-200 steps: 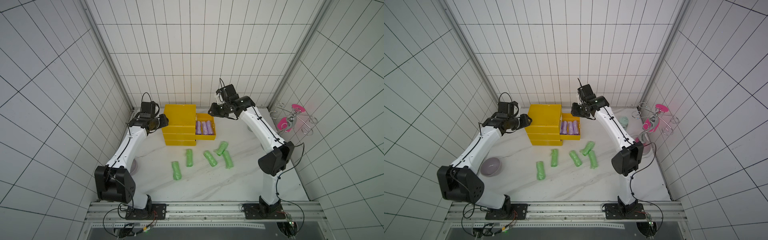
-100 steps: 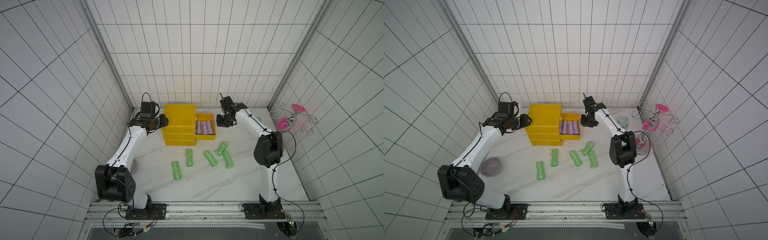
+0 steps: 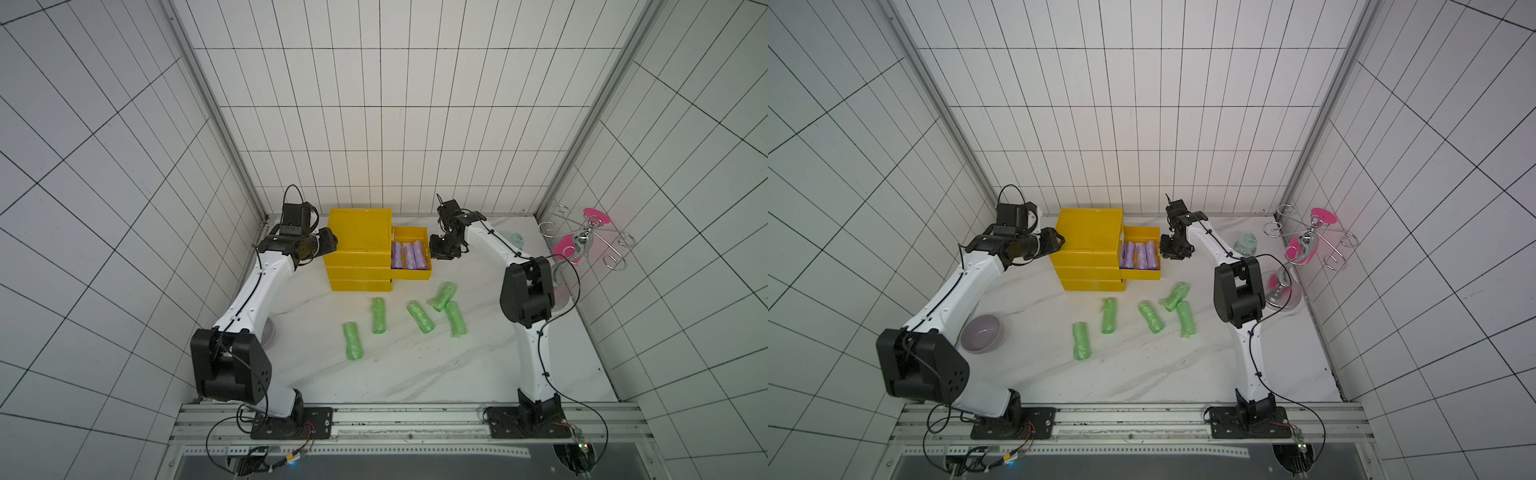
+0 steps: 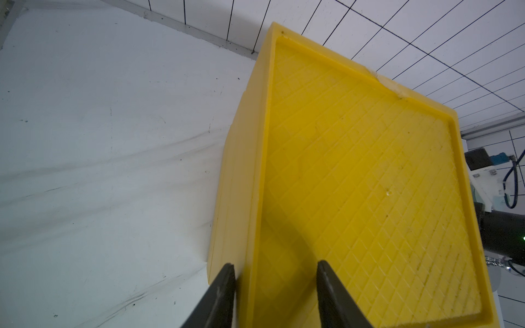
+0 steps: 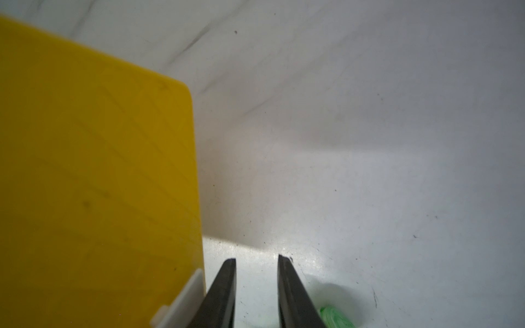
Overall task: Sort the rolls of trash bags by color and place them into the drawer
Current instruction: Close the drawer in the storage box.
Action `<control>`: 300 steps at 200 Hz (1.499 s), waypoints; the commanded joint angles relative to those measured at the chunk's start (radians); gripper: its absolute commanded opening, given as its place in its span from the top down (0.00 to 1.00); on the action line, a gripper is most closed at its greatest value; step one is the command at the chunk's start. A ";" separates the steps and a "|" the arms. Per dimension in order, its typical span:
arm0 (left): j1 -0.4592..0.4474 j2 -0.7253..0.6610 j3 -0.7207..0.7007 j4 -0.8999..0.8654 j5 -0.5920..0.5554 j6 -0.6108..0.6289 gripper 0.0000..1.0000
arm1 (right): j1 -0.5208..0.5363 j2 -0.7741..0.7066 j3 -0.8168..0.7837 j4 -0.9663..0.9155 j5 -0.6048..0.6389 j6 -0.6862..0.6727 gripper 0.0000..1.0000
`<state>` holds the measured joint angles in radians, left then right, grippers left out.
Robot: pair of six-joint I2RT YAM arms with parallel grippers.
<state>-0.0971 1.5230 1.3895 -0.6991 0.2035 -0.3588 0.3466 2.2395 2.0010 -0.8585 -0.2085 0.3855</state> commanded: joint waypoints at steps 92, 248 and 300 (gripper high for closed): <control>0.004 0.049 0.020 -0.020 0.020 0.017 0.55 | 0.089 0.020 0.103 0.057 -0.178 0.057 0.73; 0.003 0.051 0.015 -0.035 0.040 0.011 0.55 | 0.157 0.021 0.078 0.122 -0.295 0.154 0.69; 0.004 0.049 0.016 -0.036 0.042 0.011 0.55 | 0.121 -0.014 -0.022 0.194 -0.293 0.166 0.67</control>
<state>-0.0891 1.5455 1.4040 -0.6895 0.2291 -0.3557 0.4873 2.2631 2.0132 -0.7059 -0.4896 0.5438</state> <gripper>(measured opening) 0.452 0.323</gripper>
